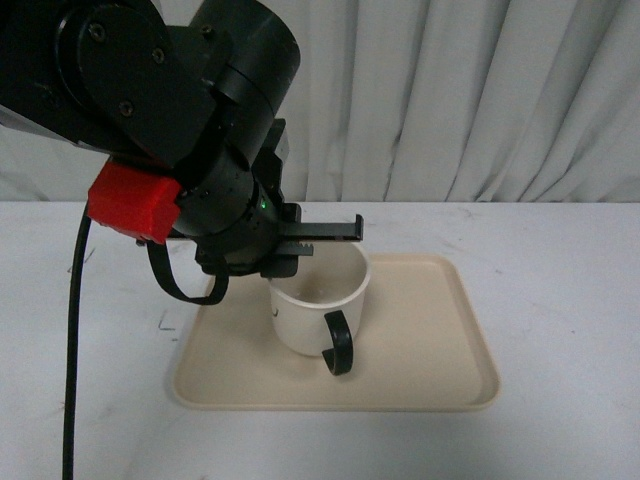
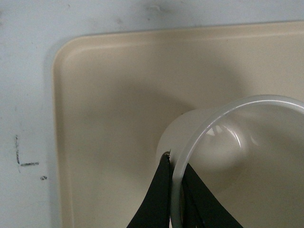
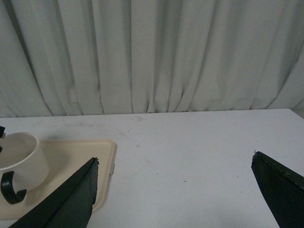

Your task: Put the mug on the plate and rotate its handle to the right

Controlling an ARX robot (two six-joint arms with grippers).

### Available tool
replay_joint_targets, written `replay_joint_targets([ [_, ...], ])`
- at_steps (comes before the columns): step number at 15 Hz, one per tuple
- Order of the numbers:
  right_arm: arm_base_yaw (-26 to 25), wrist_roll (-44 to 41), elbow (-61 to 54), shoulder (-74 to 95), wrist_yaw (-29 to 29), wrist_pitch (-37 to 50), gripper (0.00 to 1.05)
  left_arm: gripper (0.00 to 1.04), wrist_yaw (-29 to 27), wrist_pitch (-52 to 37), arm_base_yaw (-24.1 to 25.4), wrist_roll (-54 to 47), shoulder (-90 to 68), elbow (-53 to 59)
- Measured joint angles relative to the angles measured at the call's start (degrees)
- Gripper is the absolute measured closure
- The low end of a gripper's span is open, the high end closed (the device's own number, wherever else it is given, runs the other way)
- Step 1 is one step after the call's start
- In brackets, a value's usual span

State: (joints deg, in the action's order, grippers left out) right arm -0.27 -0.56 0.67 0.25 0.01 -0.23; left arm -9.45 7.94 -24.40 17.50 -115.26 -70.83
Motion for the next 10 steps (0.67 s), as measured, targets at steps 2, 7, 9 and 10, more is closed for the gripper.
replay_joint_targets([
  [2, 0.0, 0.0, 0.0, 0.0, 0.0, 0.0, 0.06, 0.96, 0.0, 1.1, -0.7, 0.8, -1.4, -0.7],
  [7, 0.0, 0.0, 0.0, 0.0, 0.0, 0.0, 0.06, 0.43, 0.2, -3.9, -0.5, -3.8, 4.5, 3.6],
  [9, 0.0, 0.0, 0.0, 0.0, 0.0, 0.0, 0.06, 0.16, 2.7, -25.5, 3.3, -13.9, 19.5, 15.8],
  [10, 0.0, 0.0, 0.0, 0.0, 0.0, 0.0, 0.06, 0.06, 0.9, -36.2, 5.3, -16.7, 24.6, 20.1],
])
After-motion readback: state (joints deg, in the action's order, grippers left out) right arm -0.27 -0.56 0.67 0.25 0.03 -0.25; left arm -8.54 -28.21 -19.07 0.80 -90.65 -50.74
